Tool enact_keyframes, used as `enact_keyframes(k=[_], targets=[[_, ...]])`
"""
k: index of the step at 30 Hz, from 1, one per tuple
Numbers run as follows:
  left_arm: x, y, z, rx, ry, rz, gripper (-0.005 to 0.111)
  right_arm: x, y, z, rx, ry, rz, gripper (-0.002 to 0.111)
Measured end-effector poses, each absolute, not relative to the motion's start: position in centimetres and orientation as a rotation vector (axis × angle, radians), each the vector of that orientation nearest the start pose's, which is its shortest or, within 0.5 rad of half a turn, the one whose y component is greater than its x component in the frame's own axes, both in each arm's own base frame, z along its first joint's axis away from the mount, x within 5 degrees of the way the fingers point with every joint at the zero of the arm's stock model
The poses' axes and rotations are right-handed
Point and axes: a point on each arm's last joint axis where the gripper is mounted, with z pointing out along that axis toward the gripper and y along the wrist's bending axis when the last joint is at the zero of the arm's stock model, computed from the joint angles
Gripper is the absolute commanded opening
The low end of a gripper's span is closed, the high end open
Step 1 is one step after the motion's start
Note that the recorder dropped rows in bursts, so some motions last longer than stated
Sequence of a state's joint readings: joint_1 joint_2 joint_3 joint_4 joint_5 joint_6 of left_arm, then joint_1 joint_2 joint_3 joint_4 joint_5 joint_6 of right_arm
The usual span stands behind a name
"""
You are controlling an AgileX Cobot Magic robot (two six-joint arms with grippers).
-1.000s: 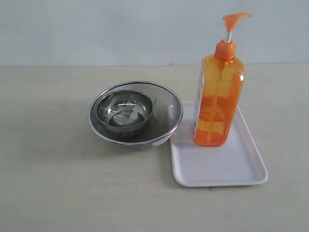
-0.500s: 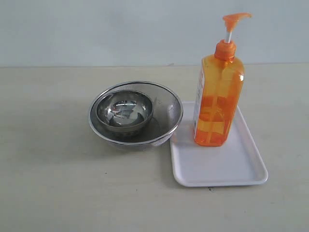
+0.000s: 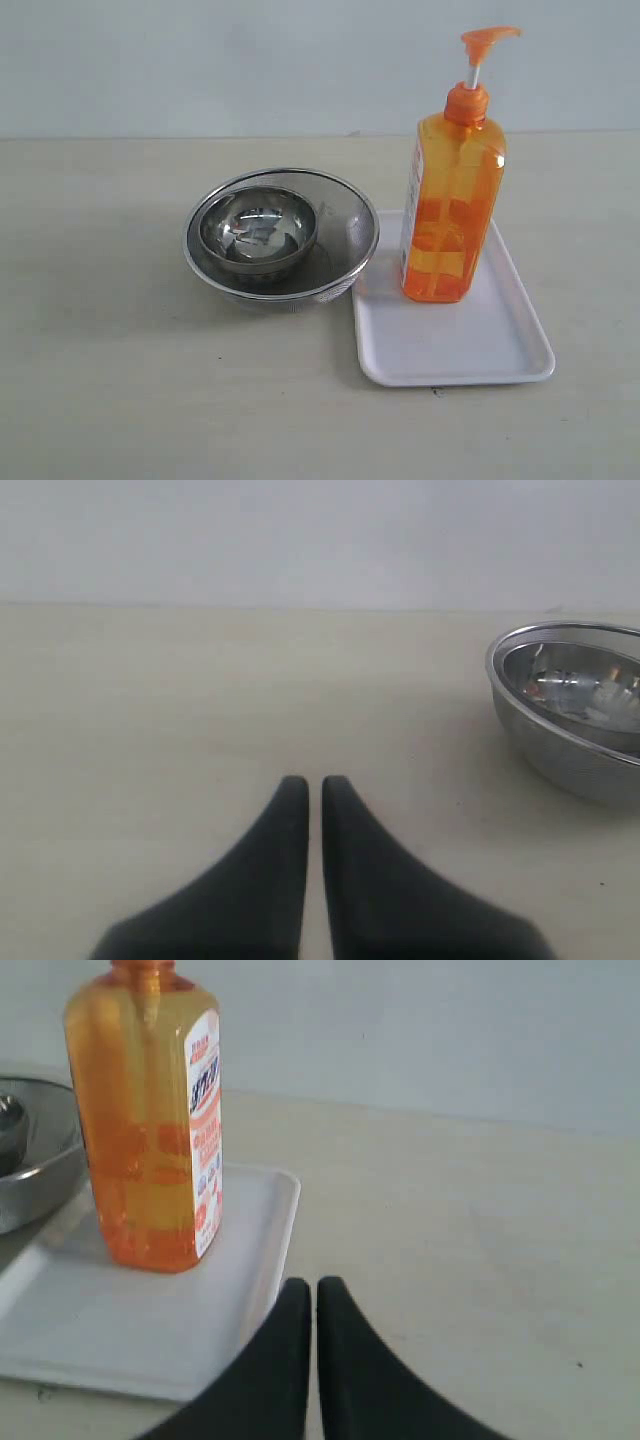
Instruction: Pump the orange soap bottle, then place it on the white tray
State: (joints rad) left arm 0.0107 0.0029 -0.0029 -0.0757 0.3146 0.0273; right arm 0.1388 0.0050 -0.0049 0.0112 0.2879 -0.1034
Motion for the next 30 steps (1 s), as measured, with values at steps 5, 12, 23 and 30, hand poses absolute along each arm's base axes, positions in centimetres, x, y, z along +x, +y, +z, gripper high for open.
enact_keyframes(k=[5, 12, 23, 30], targets=[[5.42, -0.16, 18.57, -0.033, 1.797, -0.045, 0.005, 5.37, 0.78, 18.37, -0.212, 1.799, 0.036, 0.000], [5.42, -0.16, 18.57, -0.033, 1.797, -0.045, 0.005, 5.35, 0.78, 18.30, -0.197, 1.809, 0.049, 0.000], [5.42, -0.16, 18.57, -0.033, 1.797, -0.045, 0.005, 5.32, 0.78, 18.17, -0.195, 1.825, 0.051, 0.000], [5.42, -0.16, 18.57, -0.033, 1.797, -0.045, 0.005, 5.33, 0.54, 18.13, -0.153, 1.833, 0.022, 0.000]])
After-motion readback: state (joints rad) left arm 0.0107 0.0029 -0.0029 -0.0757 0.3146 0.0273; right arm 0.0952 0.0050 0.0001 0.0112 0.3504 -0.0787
